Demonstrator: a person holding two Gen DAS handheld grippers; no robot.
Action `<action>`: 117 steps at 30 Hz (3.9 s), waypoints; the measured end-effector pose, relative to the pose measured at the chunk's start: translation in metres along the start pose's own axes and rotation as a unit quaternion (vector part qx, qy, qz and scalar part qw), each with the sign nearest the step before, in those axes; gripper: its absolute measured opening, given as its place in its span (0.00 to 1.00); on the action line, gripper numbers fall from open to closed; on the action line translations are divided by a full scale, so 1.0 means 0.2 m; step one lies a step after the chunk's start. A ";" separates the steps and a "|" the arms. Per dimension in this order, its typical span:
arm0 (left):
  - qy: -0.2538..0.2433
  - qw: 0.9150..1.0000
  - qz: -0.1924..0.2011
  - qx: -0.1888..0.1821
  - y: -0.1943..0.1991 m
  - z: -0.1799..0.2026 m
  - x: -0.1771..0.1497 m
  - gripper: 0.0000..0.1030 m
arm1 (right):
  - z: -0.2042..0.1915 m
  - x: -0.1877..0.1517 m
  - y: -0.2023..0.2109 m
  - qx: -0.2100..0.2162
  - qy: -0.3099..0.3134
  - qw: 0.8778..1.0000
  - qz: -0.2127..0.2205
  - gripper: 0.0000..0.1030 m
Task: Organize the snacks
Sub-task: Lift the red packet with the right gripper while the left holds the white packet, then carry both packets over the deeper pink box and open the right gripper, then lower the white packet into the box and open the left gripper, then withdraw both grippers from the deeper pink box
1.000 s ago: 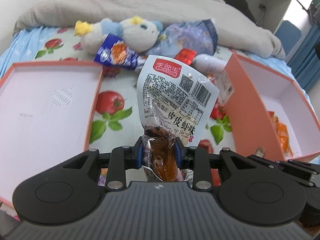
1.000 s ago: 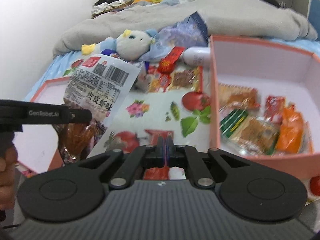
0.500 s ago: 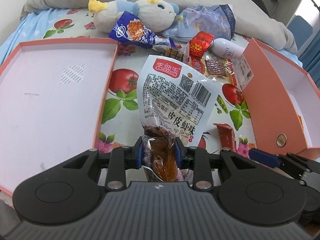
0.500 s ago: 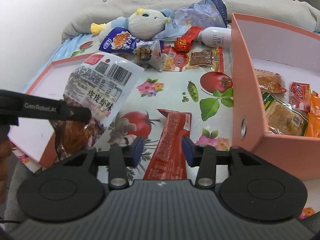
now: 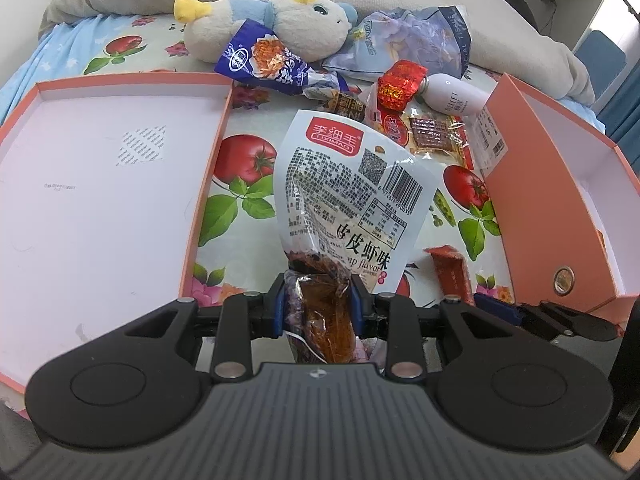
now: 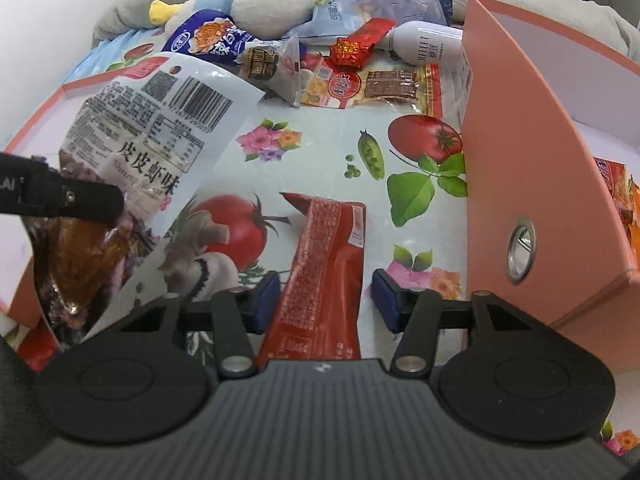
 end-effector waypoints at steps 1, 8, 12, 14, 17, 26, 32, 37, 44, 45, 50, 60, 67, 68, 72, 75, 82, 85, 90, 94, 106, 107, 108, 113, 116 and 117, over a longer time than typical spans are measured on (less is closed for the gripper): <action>0.000 1.000 0.002 0.000 0.00 0.00 0.00 0.34 | 0.01 0.01 0.00 0.001 -0.003 1.000 -0.002 0.27; 0.002 1.000 0.018 -0.009 0.09 0.04 0.06 0.34 | 0.03 0.04 0.10 0.012 -0.022 1.000 0.011 0.24; -0.004 1.000 0.024 -0.001 0.15 0.05 0.10 0.34 | 0.06 0.08 0.20 0.022 -0.038 0.999 0.013 0.24; -0.006 1.000 0.027 -0.001 0.19 0.06 0.13 0.34 | 0.07 0.10 0.26 0.033 -0.037 0.999 0.015 0.24; -0.001 0.999 0.033 -0.004 0.24 0.07 0.17 0.34 | 0.08 0.15 0.34 0.031 -0.033 0.999 0.025 0.24; 0.002 0.998 0.056 -0.029 0.39 0.17 0.31 0.34 | 0.17 0.32 0.58 0.046 -0.044 0.995 0.071 0.24; -0.006 0.997 0.065 -0.043 0.43 0.24 0.38 0.34 | 0.25 0.40 0.67 0.032 -0.043 0.993 0.104 0.24; -0.012 0.995 0.077 -0.055 0.47 0.31 0.43 0.34 | 0.35 0.45 0.69 0.014 -0.055 0.992 0.115 0.24; -0.028 0.993 0.093 -0.073 0.52 0.44 0.51 0.34 | 0.46 0.51 0.77 -0.003 -0.059 0.988 0.142 0.24; -0.031 0.992 0.094 -0.076 0.52 0.47 0.52 0.34 | 0.47 0.52 0.78 -0.004 -0.061 0.988 0.145 0.24; -0.046 0.990 0.095 -0.091 0.51 0.60 0.55 0.34 | 0.56 0.53 0.81 -0.008 -0.072 0.985 0.154 0.24; -0.065 0.988 0.071 -0.122 0.40 0.85 0.55 0.34 | 0.78 0.48 0.77 -0.039 -0.093 0.985 0.137 0.24; -0.075 0.988 0.042 -0.129 0.26 1.00 0.51 0.34 | 0.96 0.39 0.68 -0.060 -0.124 0.985 0.104 0.24; -0.073 0.988 0.037 -0.130 0.24 1.01 0.51 0.34 | 0.98 0.38 0.67 -0.062 -0.126 0.985 0.100 0.24; -0.082 0.988 0.026 -0.129 0.18 1.09 0.50 0.34 | 1.04 0.33 0.61 -0.069 -0.131 0.986 0.077 0.24; -0.082 0.988 0.014 -0.130 0.14 1.13 0.48 0.34 | 1.08 0.29 0.56 -0.068 -0.137 0.987 0.059 0.25; -0.094 0.987 -0.012 -0.127 0.03 1.19 0.44 0.34 | 1.13 0.24 0.45 -0.077 -0.144 0.986 0.026 0.28; -0.096 0.986 -0.015 -0.132 0.01 1.19 0.42 0.40 | 1.15 0.22 0.46 -0.073 -0.157 0.984 0.030 0.47; -0.115 0.986 0.011 -0.122 0.06 1.20 0.42 0.67 | 1.16 0.21 0.50 -0.067 -0.162 0.983 0.044 0.48; -0.118 0.985 0.023 -0.126 0.12 1.19 0.43 0.67 | 1.12 0.23 0.56 -0.064 -0.157 0.984 0.064 0.48; -0.121 0.981 0.080 -0.127 0.38 1.06 0.47 0.67 | 0.98 0.34 0.79 -0.059 -0.127 0.981 0.133 0.48; -0.116 0.982 0.085 -0.126 0.41 1.03 0.47 0.67 | 0.97 0.34 0.81 -0.060 -0.124 0.981 0.137 0.48; -0.112 0.982 0.088 -0.126 0.42 1.01 0.48 0.67 | 0.95 0.35 0.82 -0.060 -0.121 0.981 0.141 0.48; -0.108 0.981 0.100 -0.124 0.50 0.94 0.48 0.67 | 0.87 0.37 0.88 -0.050 -0.114 0.979 0.164 0.48; -0.108 0.981 0.109 -0.122 0.54 0.91 0.47 0.67 | 0.82 0.39 0.92 -0.048 -0.104 0.978 0.176 0.48; -0.108 0.980 0.112 -0.121 0.55 0.90 0.47 0.67 | 0.80 0.39 0.93 -0.047 -0.100 0.977 0.180 0.48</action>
Point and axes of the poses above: each gripper's, at about its wrist camera, not at the fingertips, and y roughly against the way its jaws point, z to its right, x to its top, the point moved 1 cm from there along -y, roughly the way its jaws point, and after that the axes turned 3 degrees about y, right-handed, at the moved point
